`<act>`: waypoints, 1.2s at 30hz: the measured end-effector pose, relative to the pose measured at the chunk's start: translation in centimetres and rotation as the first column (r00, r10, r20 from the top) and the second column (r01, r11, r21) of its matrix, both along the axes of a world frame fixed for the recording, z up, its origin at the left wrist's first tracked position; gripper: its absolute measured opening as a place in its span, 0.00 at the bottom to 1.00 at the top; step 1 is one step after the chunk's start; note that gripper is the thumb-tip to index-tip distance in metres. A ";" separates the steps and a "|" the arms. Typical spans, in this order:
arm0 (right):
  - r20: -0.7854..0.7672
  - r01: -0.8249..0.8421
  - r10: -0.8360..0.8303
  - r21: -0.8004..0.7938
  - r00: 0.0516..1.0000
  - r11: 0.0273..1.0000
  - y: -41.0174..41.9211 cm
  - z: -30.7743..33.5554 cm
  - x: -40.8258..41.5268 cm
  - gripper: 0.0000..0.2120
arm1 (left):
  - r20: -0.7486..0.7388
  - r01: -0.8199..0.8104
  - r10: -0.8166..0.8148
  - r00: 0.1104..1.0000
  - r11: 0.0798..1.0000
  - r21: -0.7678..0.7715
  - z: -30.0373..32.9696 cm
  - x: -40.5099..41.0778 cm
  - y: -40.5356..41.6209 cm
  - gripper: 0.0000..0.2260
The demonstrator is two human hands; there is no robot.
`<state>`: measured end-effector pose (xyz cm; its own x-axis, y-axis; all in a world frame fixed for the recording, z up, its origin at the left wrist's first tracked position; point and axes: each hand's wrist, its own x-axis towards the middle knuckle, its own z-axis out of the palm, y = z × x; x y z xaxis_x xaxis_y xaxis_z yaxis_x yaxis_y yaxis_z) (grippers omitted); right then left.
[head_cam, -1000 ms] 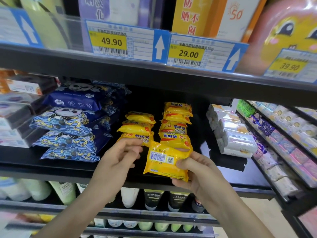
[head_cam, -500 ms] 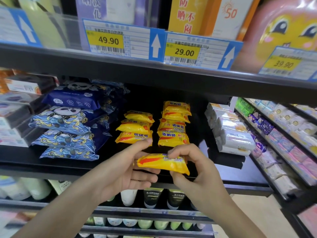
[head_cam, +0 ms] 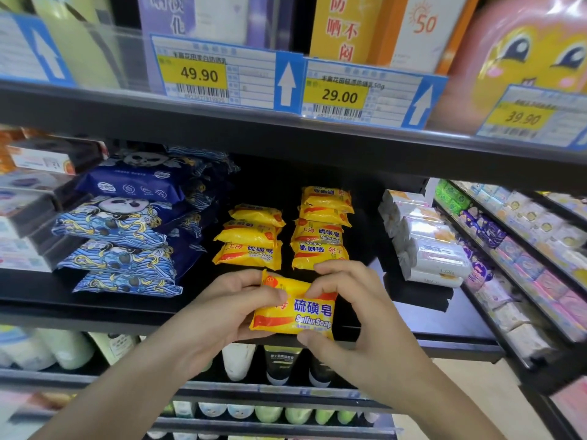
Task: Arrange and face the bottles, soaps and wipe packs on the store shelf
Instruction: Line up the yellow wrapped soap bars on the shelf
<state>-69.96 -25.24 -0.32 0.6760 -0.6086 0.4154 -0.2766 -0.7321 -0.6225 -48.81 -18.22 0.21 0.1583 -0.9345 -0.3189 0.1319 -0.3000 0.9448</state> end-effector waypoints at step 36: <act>-0.396 0.086 -0.104 -0.064 0.912 0.994 -11.1 7.2 14.4 0.22 | 0.979 0.176 0.055 0.195 0.980 -0.090 -5.1 3.9 0.2 0.23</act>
